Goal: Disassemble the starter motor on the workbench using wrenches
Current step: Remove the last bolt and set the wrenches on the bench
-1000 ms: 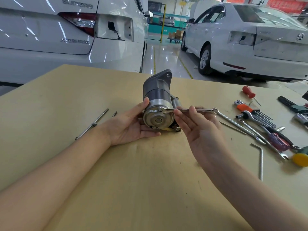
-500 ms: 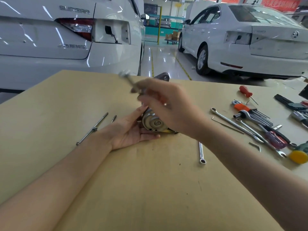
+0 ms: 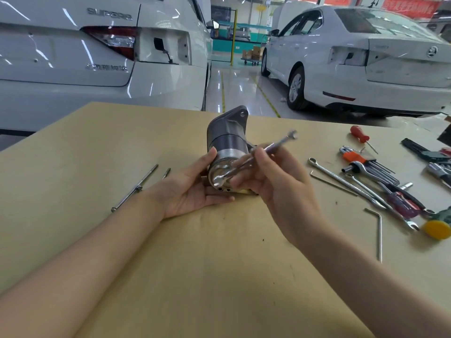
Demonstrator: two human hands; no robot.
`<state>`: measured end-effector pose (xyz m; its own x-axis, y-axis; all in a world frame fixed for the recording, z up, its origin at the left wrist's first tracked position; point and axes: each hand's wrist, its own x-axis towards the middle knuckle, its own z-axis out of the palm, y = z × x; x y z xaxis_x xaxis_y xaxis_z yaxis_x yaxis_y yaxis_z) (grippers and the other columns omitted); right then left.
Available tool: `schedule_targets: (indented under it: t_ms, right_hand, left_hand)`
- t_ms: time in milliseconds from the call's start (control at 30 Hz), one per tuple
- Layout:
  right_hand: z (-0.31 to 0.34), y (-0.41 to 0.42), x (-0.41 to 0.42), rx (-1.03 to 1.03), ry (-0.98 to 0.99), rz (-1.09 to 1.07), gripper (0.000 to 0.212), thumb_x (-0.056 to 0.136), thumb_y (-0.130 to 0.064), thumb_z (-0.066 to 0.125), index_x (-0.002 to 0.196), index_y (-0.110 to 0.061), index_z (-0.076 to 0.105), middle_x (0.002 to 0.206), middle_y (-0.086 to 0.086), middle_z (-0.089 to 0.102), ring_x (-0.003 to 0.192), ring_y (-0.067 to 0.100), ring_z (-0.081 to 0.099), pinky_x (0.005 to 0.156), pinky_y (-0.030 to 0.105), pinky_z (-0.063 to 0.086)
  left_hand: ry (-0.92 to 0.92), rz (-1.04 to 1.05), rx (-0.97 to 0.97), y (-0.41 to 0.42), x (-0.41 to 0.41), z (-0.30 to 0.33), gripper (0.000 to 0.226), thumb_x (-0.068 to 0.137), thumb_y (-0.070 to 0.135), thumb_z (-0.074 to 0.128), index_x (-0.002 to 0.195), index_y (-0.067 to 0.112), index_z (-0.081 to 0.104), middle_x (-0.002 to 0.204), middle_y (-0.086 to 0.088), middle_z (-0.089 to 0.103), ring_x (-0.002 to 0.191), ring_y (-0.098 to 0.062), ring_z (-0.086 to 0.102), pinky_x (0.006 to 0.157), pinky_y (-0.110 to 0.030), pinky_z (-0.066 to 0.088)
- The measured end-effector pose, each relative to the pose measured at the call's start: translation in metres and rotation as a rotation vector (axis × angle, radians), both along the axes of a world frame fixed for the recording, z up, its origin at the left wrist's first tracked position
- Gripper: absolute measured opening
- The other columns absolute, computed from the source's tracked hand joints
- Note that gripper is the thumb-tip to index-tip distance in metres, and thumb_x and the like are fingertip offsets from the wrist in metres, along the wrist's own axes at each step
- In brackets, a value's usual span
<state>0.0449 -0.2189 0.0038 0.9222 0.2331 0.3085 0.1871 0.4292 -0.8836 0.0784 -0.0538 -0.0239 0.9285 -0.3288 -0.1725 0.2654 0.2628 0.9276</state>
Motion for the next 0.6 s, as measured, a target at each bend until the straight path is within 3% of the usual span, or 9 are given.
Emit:
schedule_targets:
  t_ms: [67, 167, 267, 600]
  right_hand:
    - [-0.002, -0.007, 0.004, 0.159, 0.197, -0.014, 0.014, 0.098, -0.005, 0.043, 0.086, -0.004, 0.049, 0.070, 0.012, 0.065, 0.056, 0.022, 0.066, 0.058, 0.030, 0.055]
    - [-0.002, -0.015, 0.008, 0.267, 0.309, -0.014, 0.018, 0.098, -0.003, 0.042, 0.081, -0.006, 0.049, 0.066, 0.013, 0.064, 0.060, 0.024, 0.068, 0.057, 0.028, 0.055]
    - [-0.003, -0.015, 0.010, 0.308, 0.328, -0.006, 0.016, 0.096, -0.001, 0.042, 0.083, -0.006, 0.050, 0.074, 0.018, 0.064, 0.066, 0.026, 0.070, 0.059, 0.028, 0.056]
    - [-0.006, -0.015, 0.010, 0.296, 0.321, -0.088, 0.012, 0.098, -0.001, 0.044, 0.088, -0.006, 0.048, 0.080, 0.019, 0.059, 0.071, 0.031, 0.071, 0.063, 0.032, 0.058]
  left_hand:
    - [0.040, -0.003, -0.040, 0.000, 0.001, 0.002, 0.080, 0.076, 0.052, 0.050, 0.140, 0.004, 0.045, 0.138, -0.021, 0.052, 0.105, -0.029, 0.061, 0.085, -0.041, 0.057]
    - [0.079, -0.045, -0.104, 0.001, 0.002, 0.001, 0.072, 0.079, 0.049, 0.049, 0.134, 0.003, 0.052, 0.127, -0.021, 0.061, 0.100, -0.028, 0.065, 0.083, -0.040, 0.056]
    - [0.078, -0.051, -0.120, 0.003, 0.003, -0.003, 0.068, 0.080, 0.050, 0.050, 0.131, 0.004, 0.054, 0.119, -0.018, 0.065, 0.097, -0.026, 0.066, 0.084, -0.041, 0.057]
    - [0.092, -0.051, -0.133, 0.004, 0.006, -0.004, 0.070, 0.081, 0.050, 0.050, 0.135, 0.005, 0.051, 0.132, -0.022, 0.058, 0.111, -0.032, 0.059, 0.084, -0.041, 0.058]
